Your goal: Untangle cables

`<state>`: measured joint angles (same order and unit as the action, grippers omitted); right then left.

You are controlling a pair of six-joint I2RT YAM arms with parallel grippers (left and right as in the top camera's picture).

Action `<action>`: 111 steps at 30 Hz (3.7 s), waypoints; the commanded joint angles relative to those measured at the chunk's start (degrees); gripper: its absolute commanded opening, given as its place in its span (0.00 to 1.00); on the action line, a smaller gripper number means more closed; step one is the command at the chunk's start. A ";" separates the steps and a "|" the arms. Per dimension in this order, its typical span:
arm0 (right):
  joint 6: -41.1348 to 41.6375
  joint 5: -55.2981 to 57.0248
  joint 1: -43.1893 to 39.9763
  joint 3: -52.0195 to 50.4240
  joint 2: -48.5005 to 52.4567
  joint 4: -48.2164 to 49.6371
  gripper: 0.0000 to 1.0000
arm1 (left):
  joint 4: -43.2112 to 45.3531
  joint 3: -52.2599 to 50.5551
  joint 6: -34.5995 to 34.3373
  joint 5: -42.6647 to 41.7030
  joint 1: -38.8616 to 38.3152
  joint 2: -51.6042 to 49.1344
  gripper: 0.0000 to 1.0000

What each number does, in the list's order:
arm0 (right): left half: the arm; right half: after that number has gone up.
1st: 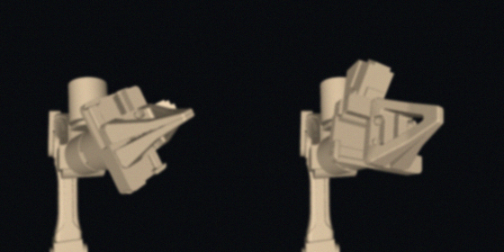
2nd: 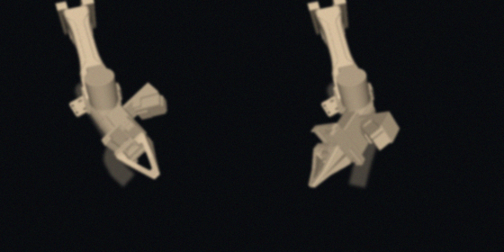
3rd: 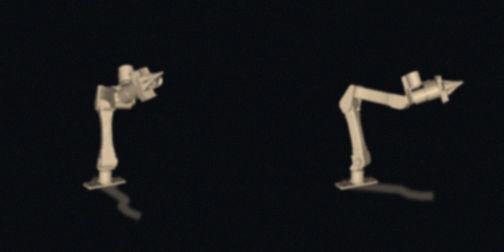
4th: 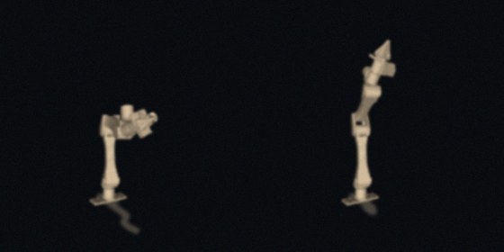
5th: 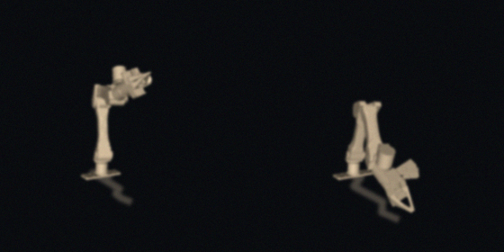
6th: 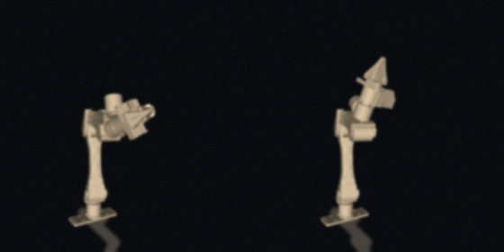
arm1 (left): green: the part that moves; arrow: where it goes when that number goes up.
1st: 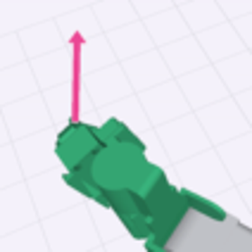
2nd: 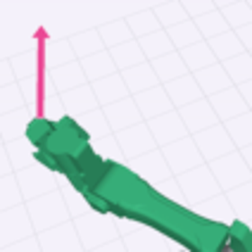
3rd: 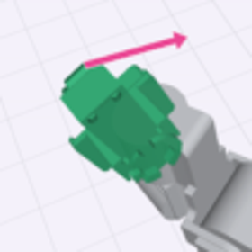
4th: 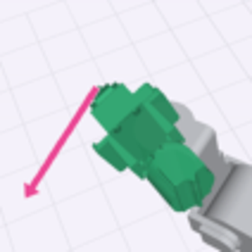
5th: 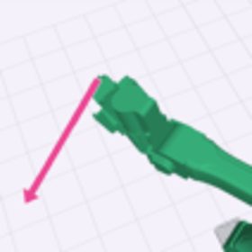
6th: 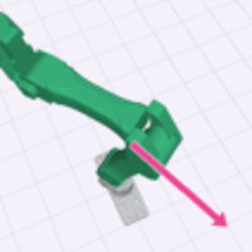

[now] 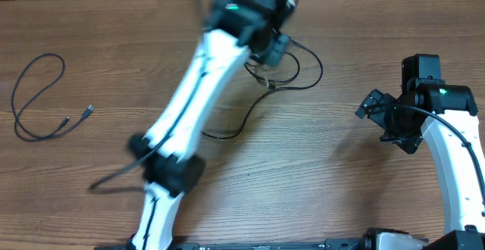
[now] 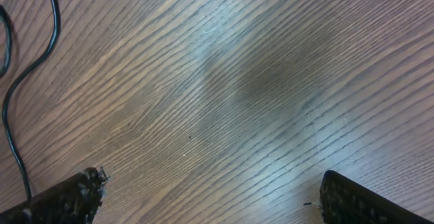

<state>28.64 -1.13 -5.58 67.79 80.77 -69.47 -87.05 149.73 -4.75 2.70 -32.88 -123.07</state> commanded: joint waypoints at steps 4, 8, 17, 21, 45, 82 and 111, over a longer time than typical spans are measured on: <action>-0.28 0.13 -0.17 1.25 -1.27 0.33 1.00 | -3.17 1.22 -2.14 7.17 -0.39 12.81 0.04; -0.28 0.13 -0.17 1.25 -1.27 0.31 1.00 | -2.36 1.22 -2.16 12.24 -0.37 19.85 0.04; -0.24 -0.07 -0.17 1.25 -1.27 0.15 1.00 | 4.72 1.22 -4.72 25.40 7.91 31.71 0.04; -0.24 -0.07 -0.17 1.25 -1.27 0.11 1.00 | 8.44 1.22 -4.70 27.67 17.09 33.24 0.04; -0.24 -0.04 -0.17 1.25 -1.27 0.81 1.00 | 7.82 1.18 -18.93 24.39 51.34 18.60 0.04; -0.70 -0.04 -0.17 1.25 -1.27 0.59 1.00 | -9.79 -24.39 -8.07 -3.15 20.55 4.52 0.04; -0.68 -0.07 -0.17 1.25 -1.27 1.22 1.00 | 27.82 -68.32 3.91 6.23 20.52 15.37 0.23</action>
<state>28.42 -1.26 -5.58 67.81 80.73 -68.53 -59.29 81.67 -2.57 8.43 -12.36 -105.03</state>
